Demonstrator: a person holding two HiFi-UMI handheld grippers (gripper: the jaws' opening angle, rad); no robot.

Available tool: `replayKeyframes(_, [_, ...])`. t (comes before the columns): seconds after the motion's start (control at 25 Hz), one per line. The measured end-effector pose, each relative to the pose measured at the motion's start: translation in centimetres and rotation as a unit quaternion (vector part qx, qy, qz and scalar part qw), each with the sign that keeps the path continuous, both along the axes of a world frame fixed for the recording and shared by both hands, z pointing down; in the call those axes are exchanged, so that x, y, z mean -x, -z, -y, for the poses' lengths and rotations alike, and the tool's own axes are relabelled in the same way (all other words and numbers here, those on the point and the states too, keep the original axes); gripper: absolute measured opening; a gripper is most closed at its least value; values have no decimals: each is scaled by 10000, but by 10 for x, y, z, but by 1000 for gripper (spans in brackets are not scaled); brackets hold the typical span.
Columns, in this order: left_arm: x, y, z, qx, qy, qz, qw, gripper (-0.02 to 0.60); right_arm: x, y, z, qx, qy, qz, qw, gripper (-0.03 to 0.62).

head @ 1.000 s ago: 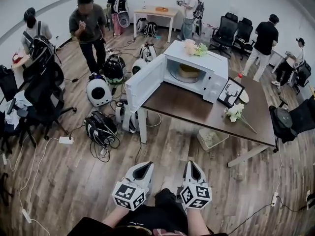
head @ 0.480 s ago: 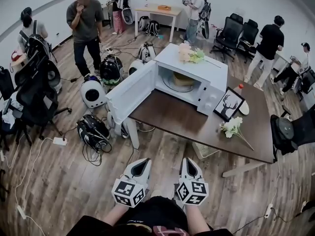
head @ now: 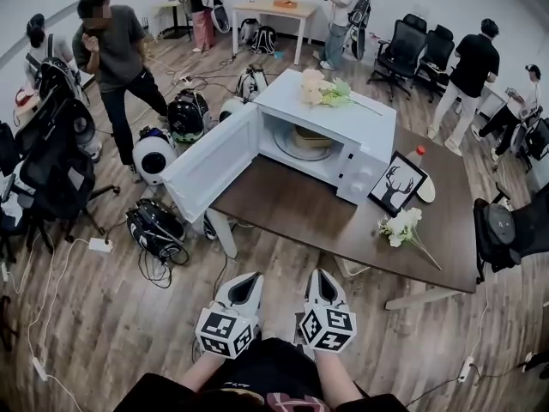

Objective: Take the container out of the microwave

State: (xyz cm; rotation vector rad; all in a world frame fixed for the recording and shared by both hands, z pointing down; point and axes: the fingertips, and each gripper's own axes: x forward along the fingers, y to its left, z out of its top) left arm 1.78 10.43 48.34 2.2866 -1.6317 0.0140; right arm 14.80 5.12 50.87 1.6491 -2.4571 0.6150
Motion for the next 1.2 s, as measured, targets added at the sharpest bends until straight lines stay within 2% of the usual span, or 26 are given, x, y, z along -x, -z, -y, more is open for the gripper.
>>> replayKeyframes(0.12, [0,-1,14,19,-12,18,10000,9,-1,-3,13,117,-185,41,9998,8])
replayKeyframes(0.32, [3,-7,49,10,-111,14,9999,9,7,-2,47,94,-202,122,9997,8])
replayKeyframes(0.8, [42,-6,173,44,-520,-27,9986,9,55,7,158,-5,-147,-149,9998,25])
replayKeyframes(1.08, [60,-5,234,69,-754,125,9970,9,71,3,212,99,-749,9,9971,28])
replayKeyframes(1.2, [67,-5,251,66,-914,172,9956,9,79,0,236,204,-1049,110,9942,53])
